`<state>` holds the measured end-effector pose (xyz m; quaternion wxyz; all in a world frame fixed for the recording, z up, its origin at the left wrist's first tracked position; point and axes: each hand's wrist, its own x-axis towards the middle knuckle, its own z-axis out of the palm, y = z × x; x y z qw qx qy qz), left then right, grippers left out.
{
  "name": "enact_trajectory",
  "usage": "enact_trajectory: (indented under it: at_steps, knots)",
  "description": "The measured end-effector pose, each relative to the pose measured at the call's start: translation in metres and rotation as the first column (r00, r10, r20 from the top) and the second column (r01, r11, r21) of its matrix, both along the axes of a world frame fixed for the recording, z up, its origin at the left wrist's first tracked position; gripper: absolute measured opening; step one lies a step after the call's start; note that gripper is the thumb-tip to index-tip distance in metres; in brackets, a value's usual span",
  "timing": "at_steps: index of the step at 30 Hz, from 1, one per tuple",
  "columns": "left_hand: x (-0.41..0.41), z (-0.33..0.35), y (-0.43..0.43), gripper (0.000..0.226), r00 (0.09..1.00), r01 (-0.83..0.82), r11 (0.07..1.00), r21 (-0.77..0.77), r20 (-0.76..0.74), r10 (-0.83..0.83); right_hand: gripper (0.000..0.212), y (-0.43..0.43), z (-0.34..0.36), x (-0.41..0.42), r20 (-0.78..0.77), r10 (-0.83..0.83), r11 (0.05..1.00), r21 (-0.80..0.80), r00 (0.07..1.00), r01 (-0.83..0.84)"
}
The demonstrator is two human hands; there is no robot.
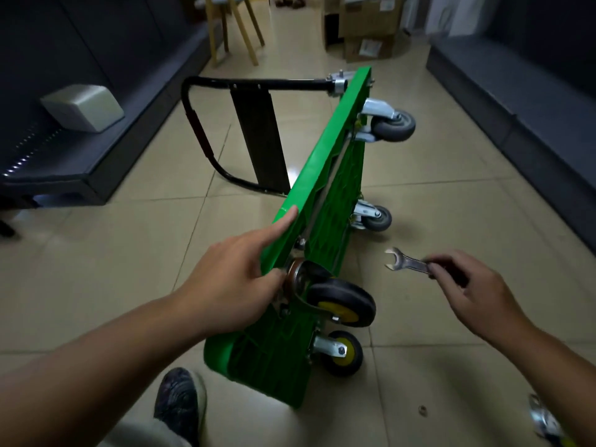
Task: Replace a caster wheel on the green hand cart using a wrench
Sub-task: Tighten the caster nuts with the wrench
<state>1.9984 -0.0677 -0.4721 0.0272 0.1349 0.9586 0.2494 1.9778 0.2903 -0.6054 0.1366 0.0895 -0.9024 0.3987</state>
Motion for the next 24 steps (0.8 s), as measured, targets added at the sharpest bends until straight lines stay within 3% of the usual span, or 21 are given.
enact_trajectory:
  at_steps: [2,4,12,20,24]
  knots:
    - [-0.005,0.001,-0.011,0.085,0.998,0.049,0.999,0.02,0.026,-0.05,0.006,-0.016,0.023,-0.015,-0.147,0.12,0.992,0.052,0.982,-0.113]
    - [-0.011,0.001,-0.024,0.086,0.994,0.093,0.995,0.036,0.054,-0.095,0.014,-0.032,0.036,-0.031,-0.254,0.213,0.975,0.12,0.943,-0.187]
    - [-0.051,0.01,-0.084,0.073,0.963,0.144,0.972,0.188,0.2,-0.182,0.016,-0.097,0.041,-0.077,-0.454,0.33,0.944,0.139,0.828,-0.3]
    - [-0.076,0.011,-0.102,0.073,0.997,0.061,0.997,-0.036,0.043,-0.06,0.018,-0.143,0.042,-0.111,-0.558,0.386,0.922,0.239,0.734,-0.304]
    - [-0.075,0.009,-0.1,0.071,0.998,0.05,0.996,-0.071,-0.023,-0.052,0.017,-0.163,0.04,-0.122,-0.585,0.395,0.919,0.251,0.708,-0.305]
